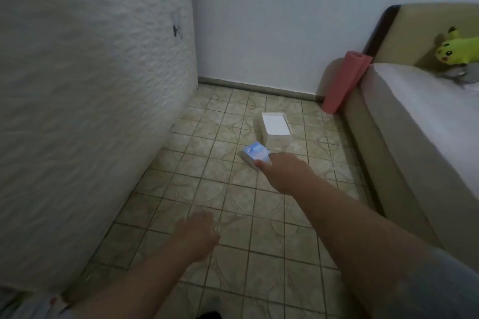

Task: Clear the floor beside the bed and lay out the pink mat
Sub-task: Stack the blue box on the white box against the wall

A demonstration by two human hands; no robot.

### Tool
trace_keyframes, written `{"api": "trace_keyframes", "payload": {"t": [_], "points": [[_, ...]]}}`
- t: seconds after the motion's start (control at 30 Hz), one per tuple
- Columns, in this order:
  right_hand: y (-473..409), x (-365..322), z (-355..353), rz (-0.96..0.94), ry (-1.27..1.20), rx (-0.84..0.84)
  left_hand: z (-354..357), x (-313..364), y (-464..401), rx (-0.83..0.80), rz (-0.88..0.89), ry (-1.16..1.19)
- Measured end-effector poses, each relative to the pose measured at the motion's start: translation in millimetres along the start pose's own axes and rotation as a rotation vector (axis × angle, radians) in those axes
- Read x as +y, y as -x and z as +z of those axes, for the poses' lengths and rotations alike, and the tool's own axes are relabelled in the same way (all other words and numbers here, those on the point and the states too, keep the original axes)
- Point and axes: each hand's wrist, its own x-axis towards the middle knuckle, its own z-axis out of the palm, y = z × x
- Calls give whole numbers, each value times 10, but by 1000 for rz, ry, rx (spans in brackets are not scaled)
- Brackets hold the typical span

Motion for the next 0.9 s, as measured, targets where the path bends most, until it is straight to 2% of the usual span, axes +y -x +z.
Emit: {"api": "trace_keyframes", "payload": {"t": [0.23, 0.33, 0.5, 0.7, 0.9], "points": [[-555, 61, 511, 147, -52, -202, -1447, -178, -1315, 170, 27, -3], [-674, 125, 752, 134, 29, -347, -2042, -173, -1819, 247, 47, -69], [-1215, 255, 891, 248, -8, -464, -2652, -117, -2575, 295, 80, -67], [-2573, 332, 539, 148, 49, -345, -2756, -169, -3434, 205, 52, -41], [-4277, 366, -329, 32, 87, -173, -2519, -468, -4095, 25, -6, 18]]}}
